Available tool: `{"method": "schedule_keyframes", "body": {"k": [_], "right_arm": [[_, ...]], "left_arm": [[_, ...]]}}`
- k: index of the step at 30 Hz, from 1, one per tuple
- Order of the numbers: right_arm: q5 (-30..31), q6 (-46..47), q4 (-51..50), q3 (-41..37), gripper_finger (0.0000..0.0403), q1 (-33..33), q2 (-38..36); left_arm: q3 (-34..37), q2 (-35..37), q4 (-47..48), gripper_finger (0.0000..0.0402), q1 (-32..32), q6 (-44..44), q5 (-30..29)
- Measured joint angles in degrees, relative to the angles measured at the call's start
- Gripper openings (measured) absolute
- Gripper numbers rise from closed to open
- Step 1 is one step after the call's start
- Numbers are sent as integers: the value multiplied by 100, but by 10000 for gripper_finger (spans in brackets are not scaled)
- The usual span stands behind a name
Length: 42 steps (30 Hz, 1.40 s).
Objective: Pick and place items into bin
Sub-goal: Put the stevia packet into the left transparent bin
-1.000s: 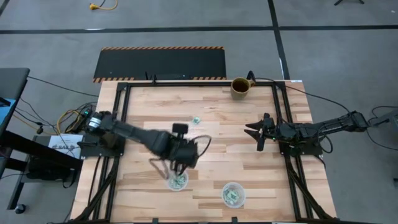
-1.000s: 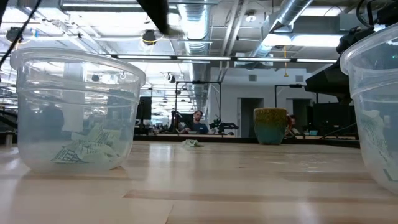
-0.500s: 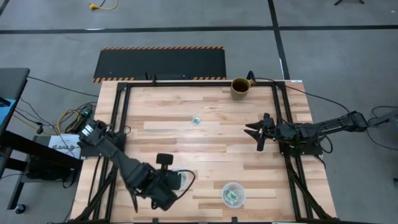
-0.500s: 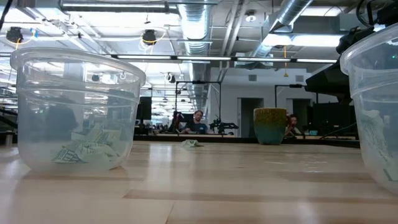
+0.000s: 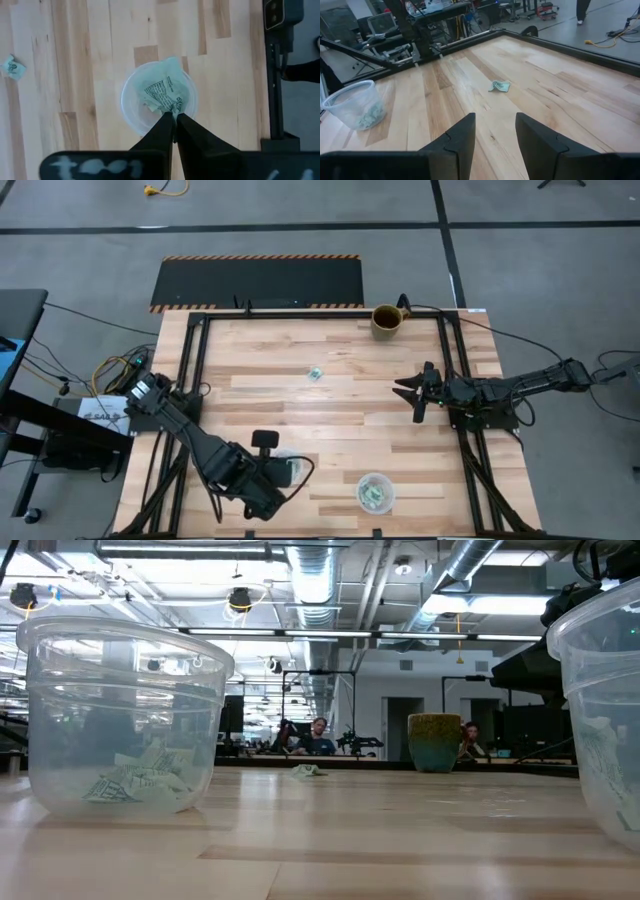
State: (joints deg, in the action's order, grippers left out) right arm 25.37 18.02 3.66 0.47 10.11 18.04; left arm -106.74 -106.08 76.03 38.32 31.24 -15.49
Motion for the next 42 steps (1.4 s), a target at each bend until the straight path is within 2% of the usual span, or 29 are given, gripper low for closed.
{"method": "schedule_keyframes", "body": {"k": [8, 13, 19, 26, 30, 38, 42], "right_arm": [[2, 0, 0, 0, 133, 0, 0], [2, 0, 0, 0, 134, 0, 0], [0, 0, 0, 0, 133, 0, -2], [1, 0, 0, 0, 134, 0, 0], [2, 0, 0, 0, 133, 0, -2], [0, 0, -1, 0, 133, 0, -1], [1, 0, 0, 0, 133, 0, 0]], "left_arm": [[0, 0, 2, 13, -131, -88, 22], [0, 0, 4, 43, -252, -120, 32], [0, 0, 0, 82, -404, -104, 442], [0, 0, -15, 106, -402, -18, 223], [0, 0, -61, 107, -404, 14, -534], [0, 0, -339, 106, -561, 536, -3518], [0, 0, -404, 105, -790, 488, -4394]]}}
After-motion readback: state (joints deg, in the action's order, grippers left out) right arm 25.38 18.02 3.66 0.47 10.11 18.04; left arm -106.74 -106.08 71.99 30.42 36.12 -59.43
